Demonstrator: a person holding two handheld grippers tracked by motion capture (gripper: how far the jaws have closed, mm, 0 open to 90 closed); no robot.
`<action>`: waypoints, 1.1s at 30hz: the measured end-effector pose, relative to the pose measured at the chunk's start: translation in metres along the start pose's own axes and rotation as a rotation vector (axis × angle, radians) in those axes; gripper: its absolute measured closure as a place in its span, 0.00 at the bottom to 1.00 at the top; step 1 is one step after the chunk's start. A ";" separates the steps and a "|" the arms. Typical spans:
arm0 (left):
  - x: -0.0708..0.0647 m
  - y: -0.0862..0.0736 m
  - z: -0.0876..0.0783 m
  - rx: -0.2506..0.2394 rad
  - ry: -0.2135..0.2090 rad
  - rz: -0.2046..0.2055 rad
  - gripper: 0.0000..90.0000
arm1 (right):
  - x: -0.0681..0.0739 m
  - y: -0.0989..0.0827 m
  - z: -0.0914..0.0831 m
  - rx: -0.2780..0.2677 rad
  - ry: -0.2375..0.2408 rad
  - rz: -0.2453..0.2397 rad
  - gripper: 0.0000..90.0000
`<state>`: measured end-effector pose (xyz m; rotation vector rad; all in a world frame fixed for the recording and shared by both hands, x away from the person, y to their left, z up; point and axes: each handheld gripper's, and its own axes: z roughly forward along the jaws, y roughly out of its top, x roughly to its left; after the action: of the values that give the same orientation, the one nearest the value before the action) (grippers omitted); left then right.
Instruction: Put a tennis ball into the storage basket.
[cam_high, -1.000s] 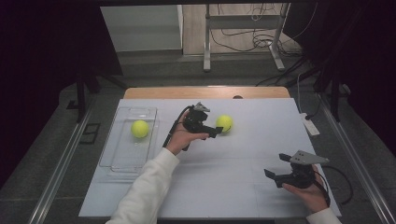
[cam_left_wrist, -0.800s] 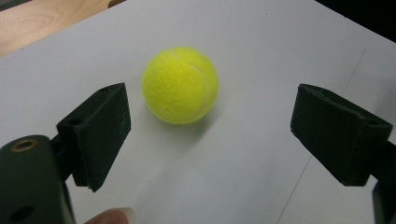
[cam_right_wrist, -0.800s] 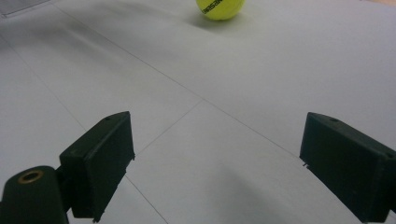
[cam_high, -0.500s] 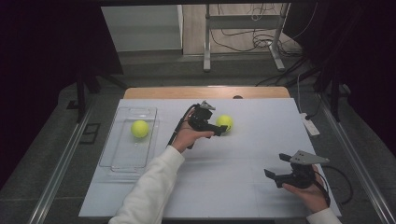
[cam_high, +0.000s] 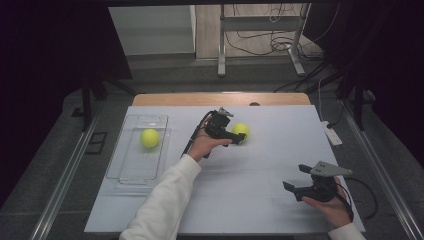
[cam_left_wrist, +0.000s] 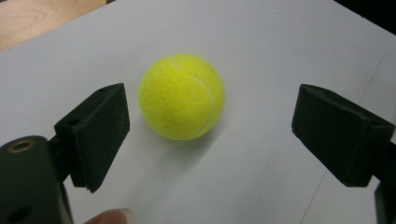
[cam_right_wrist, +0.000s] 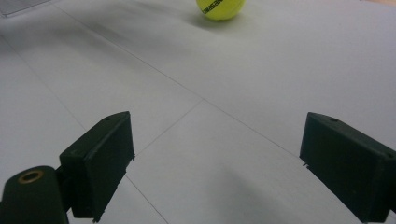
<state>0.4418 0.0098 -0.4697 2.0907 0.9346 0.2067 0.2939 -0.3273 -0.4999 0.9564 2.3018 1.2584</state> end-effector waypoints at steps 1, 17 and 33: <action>0.001 0.001 0.002 0.002 -0.001 -0.001 0.14 | 0.000 0.000 0.000 0.000 0.000 0.001 0.11; 0.008 0.006 0.024 0.035 0.006 -0.034 0.14 | 0.000 0.000 0.000 -0.003 0.001 0.003 0.11; 0.013 0.005 0.046 0.067 0.012 -0.061 0.13 | -0.001 -0.001 0.000 0.003 0.001 0.000 0.11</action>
<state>0.4741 -0.0121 -0.4980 2.1204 1.0237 0.1581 0.2942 -0.3288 -0.5003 0.9568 2.3053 1.2558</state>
